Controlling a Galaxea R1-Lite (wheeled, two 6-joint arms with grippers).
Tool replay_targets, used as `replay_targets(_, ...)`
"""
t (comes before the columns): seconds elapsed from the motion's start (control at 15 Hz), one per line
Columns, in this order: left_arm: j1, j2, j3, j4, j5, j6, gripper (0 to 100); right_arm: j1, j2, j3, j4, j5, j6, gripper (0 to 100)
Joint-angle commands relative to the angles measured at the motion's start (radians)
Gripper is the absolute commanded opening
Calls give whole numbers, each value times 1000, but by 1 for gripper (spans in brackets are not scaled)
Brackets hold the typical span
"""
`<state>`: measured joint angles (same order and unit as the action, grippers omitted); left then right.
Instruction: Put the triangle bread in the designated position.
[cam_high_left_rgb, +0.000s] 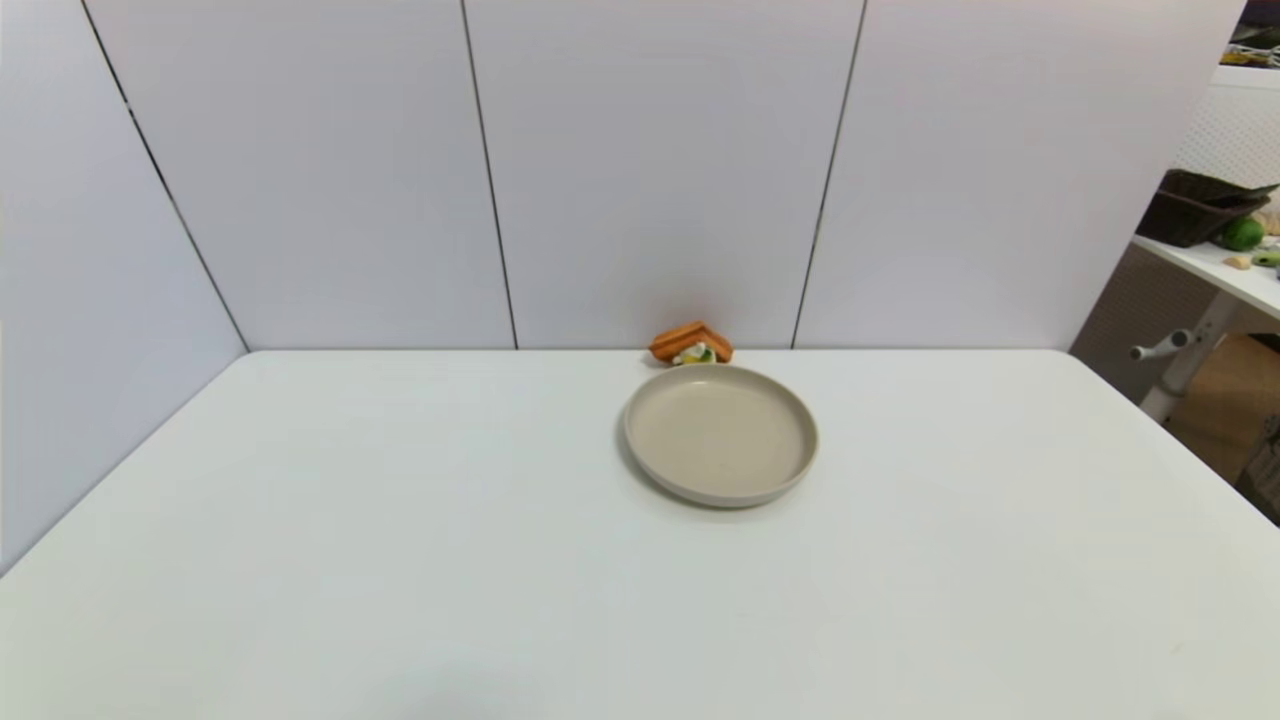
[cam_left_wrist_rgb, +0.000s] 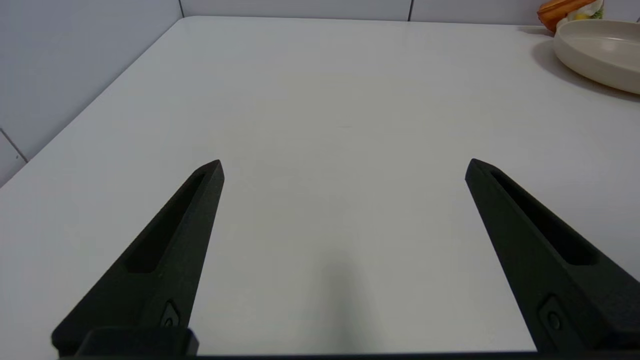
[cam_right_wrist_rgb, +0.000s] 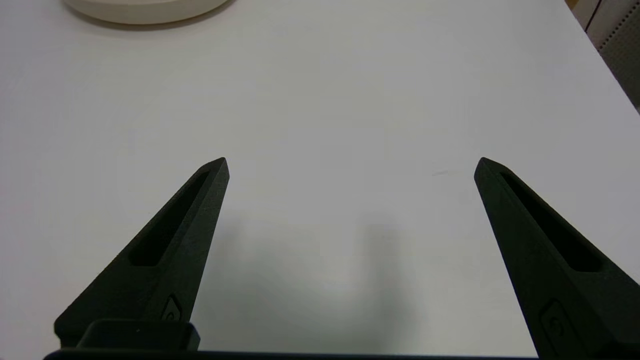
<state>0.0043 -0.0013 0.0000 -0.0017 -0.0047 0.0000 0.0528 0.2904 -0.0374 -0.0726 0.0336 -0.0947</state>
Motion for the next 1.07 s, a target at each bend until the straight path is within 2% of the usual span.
replay_targets(0.07, 0, 0, 0, 0, 0, 0, 100, -40, -129, 36, 16, 23, -5, 100)
replay_targets(0.4, 0, 0, 0, 0, 0, 0, 100, -48, -264, 39, 16, 8, 61, 100)
replay_targets(0.53, 0, 0, 0, 0, 0, 0, 100, -48, -290, 39, 77, -37, 56, 100)
replay_targets(0.8, 0, 0, 0, -3, 0, 0, 100, -48, -290, 39, 69, -14, 49, 100)
replay_targets(1.07, 0, 0, 0, -3, 0, 0, 100, -48, -290, 39, 69, -32, 98, 100)
